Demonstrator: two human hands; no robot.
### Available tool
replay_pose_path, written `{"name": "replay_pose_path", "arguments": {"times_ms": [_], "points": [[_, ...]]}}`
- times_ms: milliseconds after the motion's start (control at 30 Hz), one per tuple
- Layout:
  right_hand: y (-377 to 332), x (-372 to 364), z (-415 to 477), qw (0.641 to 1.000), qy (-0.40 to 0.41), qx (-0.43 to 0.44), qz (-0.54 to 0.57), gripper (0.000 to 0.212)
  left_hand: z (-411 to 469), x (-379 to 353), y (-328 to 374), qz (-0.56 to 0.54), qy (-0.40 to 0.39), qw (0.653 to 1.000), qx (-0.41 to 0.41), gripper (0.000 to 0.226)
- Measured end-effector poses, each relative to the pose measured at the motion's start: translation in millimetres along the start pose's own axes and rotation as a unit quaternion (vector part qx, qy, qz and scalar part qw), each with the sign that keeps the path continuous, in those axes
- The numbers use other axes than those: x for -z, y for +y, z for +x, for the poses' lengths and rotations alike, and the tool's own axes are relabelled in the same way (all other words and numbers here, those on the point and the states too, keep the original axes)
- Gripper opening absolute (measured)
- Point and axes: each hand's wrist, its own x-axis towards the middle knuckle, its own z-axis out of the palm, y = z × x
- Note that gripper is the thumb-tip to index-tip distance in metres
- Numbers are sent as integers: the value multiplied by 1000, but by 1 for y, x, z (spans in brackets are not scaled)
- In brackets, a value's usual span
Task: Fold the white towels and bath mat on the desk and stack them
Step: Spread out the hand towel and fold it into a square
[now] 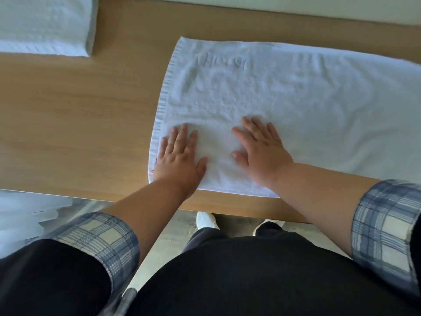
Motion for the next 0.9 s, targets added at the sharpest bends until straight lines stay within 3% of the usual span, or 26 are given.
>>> {"name": "replay_pose_path", "arguments": {"times_ms": [133,300,467,633,767,900], "points": [[-25,3,28,992,88,-63,63,37,23,15,11,-25,34,998,-40,69],[-38,-12,45,995,17,-102,14,71,136,61,10,-93,38,992,-71,67],[-36,-16,41,995,-8,-94,-24,76,215,79,-12,19,3,1000,11,78],[-34,-4,36,997,-50,-57,15,80,206,81,6,47,10,997,52,76],[-11,15,15,996,-14,20,87,66,148,62,47,-51,40,993,-95,71],[55,24,-31,992,7,-100,74,62,82,25,88,-11,-4,982,-188,69]]}}
